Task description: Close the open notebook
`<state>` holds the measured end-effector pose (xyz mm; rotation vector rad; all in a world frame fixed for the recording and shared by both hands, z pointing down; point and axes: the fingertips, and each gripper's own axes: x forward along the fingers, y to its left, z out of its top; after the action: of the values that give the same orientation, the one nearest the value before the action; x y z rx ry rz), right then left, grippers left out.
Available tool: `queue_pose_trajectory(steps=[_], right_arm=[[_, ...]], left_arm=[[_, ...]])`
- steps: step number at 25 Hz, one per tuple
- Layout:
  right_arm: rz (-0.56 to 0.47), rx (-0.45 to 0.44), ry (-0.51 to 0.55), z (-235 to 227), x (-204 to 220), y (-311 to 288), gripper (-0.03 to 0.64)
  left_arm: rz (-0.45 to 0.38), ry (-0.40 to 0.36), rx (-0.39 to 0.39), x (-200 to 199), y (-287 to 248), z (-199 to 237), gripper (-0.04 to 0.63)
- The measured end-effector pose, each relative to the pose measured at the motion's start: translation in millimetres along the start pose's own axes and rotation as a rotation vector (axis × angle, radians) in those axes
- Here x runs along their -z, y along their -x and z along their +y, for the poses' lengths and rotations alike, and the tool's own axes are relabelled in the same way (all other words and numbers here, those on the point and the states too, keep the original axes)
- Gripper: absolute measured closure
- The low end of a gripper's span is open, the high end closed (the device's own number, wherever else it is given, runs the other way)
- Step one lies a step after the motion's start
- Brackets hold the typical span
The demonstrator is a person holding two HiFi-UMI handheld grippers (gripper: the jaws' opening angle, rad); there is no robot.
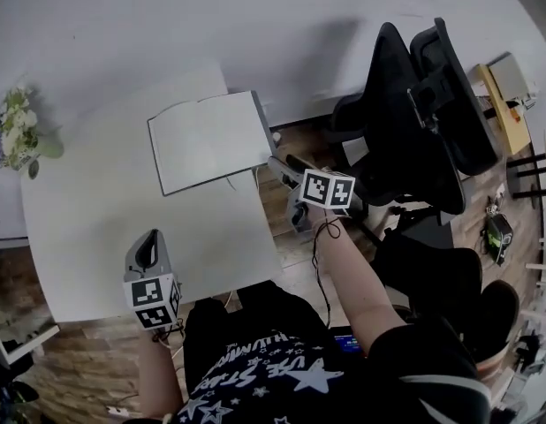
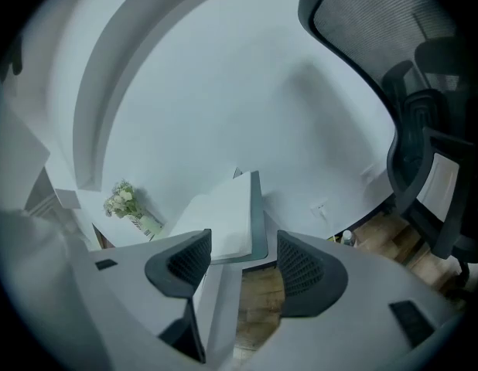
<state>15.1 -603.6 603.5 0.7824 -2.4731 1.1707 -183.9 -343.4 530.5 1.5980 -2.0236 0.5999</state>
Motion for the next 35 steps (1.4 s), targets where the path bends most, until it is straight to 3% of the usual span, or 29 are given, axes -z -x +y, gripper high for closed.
queue_pose_trajectory(steps=[9,17,21,35], right_arm=[[0.081,-0.126,-0.132,-14.6,5.4,-36.9,0.368],[0.073,-0.223,-0.157,-7.0,-3.8,-32.5,0.536],[0.043,-0.215,-0.102,6.1,-14.0,-23.5,0.571],[-0.052,-0.178,0.154,102.4,-40.9,7.7,0.583]], left_arm=[[0.056,0.022,-0.050,9.7,-9.3,-3.7,0.574],[0.055,0.048,-0.081,11.9,-8.4,-2.4,0.574],[0.049,0.047,-0.075,13.0,-6.0,-2.1,0.574],[-0.047,0.031,-0.011,-1.1,19.5,20.2,0.574]])
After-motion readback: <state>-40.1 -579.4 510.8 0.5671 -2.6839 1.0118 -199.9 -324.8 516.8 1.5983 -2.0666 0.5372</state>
